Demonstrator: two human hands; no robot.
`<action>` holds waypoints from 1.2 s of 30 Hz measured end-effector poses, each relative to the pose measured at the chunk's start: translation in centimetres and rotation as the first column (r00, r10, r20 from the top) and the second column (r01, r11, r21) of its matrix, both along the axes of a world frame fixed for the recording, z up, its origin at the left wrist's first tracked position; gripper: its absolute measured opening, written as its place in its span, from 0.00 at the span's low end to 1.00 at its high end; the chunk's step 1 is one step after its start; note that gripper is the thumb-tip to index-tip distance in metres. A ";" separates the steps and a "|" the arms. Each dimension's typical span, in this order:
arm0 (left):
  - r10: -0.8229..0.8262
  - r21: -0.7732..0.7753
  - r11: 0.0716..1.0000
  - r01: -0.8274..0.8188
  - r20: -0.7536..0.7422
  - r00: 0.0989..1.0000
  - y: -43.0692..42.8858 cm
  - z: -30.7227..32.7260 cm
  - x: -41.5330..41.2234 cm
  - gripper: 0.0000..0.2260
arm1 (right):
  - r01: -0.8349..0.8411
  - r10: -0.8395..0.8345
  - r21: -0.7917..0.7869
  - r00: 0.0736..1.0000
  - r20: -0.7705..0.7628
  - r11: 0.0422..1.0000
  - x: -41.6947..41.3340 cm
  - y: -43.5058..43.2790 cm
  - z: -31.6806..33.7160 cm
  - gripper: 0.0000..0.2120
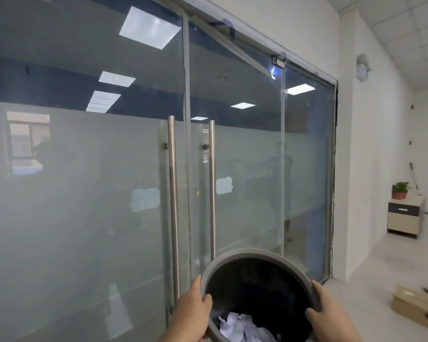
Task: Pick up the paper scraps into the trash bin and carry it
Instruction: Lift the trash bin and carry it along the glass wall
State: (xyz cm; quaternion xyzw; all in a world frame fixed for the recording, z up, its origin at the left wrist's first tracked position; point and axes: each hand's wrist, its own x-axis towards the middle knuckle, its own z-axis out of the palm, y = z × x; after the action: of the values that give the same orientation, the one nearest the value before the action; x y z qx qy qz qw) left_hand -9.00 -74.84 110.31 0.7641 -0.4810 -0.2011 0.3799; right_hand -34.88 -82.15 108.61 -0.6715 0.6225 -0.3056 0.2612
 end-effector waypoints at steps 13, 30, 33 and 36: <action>0.092 0.045 0.995 -0.093 0.035 0.995 -10.7 -1.6 -2.8 0.25 | -0.038 0.037 0.053 0.999 0.014 0.998 -1.5 -11.7 -0.8 0.36; 0.005 0.184 0.983 -0.026 0.111 0.994 -17.6 -19.6 -2.1 0.23 | -0.005 0.017 0.170 0.997 -0.070 0.985 -0.7 -17.5 -19.1 0.31; 0.010 0.282 0.959 -0.031 0.077 0.997 -17.2 -29.2 -2.8 0.23 | 0.032 -0.004 0.247 0.994 -0.113 0.968 -0.9 -16.9 -28.3 0.30; 0.006 0.348 0.937 -0.031 0.074 0.997 -16.3 -40.3 -3.0 0.23 | 0.052 -0.009 0.315 0.991 -0.136 0.948 -1.3 -15.6 -39.3 0.30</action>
State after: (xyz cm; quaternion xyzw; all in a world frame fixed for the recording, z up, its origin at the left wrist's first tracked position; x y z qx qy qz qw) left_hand -12.04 -91.13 69.99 0.8305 -0.4438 -0.2520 0.2230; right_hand -36.22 -97.71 69.28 -0.6298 0.6898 -0.1599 0.3194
